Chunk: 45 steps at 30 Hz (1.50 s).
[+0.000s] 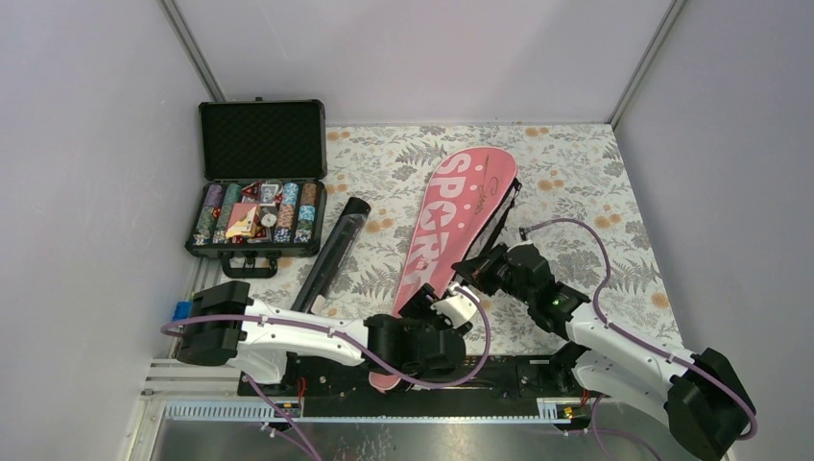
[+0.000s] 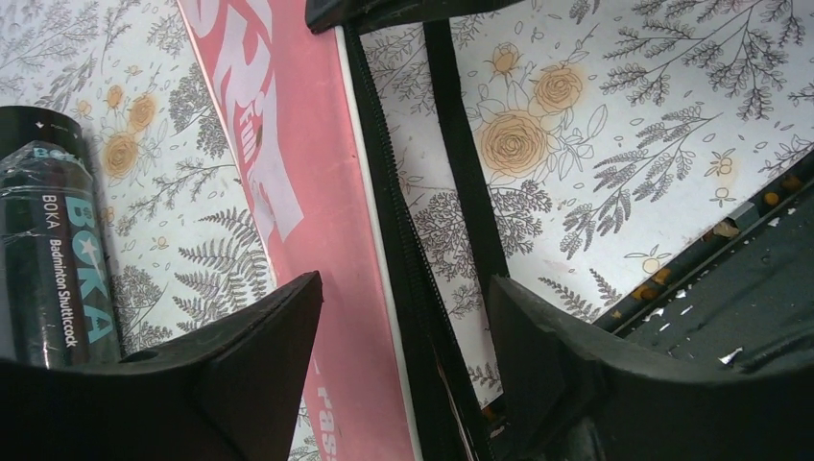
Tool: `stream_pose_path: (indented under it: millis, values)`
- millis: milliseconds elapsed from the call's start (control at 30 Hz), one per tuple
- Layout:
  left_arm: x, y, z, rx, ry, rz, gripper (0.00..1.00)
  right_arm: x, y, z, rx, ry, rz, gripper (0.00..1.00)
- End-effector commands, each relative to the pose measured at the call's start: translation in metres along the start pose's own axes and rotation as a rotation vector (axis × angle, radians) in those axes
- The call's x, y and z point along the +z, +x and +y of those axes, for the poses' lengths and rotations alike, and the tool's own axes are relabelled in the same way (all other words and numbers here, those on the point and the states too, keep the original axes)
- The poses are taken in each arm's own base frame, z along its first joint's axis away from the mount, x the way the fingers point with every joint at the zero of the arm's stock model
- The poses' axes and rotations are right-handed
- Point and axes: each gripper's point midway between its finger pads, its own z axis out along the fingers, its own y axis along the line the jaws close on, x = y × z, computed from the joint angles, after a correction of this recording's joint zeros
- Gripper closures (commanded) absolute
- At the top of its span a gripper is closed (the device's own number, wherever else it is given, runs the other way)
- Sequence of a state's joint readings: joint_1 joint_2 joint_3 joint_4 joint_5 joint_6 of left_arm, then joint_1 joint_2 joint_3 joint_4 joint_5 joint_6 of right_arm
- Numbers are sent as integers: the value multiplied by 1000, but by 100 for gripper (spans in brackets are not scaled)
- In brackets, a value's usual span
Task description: Pack up the badminton gear
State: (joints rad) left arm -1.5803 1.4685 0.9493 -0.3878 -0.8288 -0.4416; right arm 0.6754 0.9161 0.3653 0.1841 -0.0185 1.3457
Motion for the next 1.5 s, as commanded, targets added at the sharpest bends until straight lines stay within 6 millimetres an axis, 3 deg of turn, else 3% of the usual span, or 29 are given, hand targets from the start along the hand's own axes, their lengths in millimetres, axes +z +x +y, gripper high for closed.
stream_pose_path:
  millis: [0, 100, 200, 267, 333, 533, 600, 833, 1000, 1133, 1367, 1467]
  values:
    - [-5, -18, 9, -47, -43, -62, 31, -14, -3, 60, 32, -168, -5, 100]
    - [-4, -17, 10, -33, -47, -63, 41, -16, -2, 64, 38, -194, 0, 100]
    - [-5, -15, 10, -24, -45, -54, 76, -19, 0, 68, 15, -214, 10, 100]
    - [-7, -16, 10, -28, -36, -48, 91, -19, 1, 68, -20, -221, 11, 99]
    - [-11, -18, 11, -37, -20, -44, 100, -22, 1, 68, -88, -228, 9, 91]
    - [-32, -25, 19, -143, 63, -41, 100, -44, -15, 59, -303, -174, -87, 52]
    - [-40, -28, 22, -193, 100, -53, 100, -53, -26, 54, -394, -137, -138, 45]
    - [-64, -42, 43, -324, 161, -87, 100, -82, -74, 40, -838, 72, -292, 48]
    - [-79, -51, 54, -394, 189, -114, 100, -90, -113, 31, -965, 243, -341, 48]
    - [-87, -55, 62, -431, 195, -123, 100, -84, -127, 23, -935, 277, -320, 50]
    - [-99, -64, 65, -484, 238, -144, 100, -51, -133, 4, -713, 185, -207, 50]
    - [-102, -65, 66, -504, 246, -149, 100, -44, -153, -12, -619, 167, -269, 53]
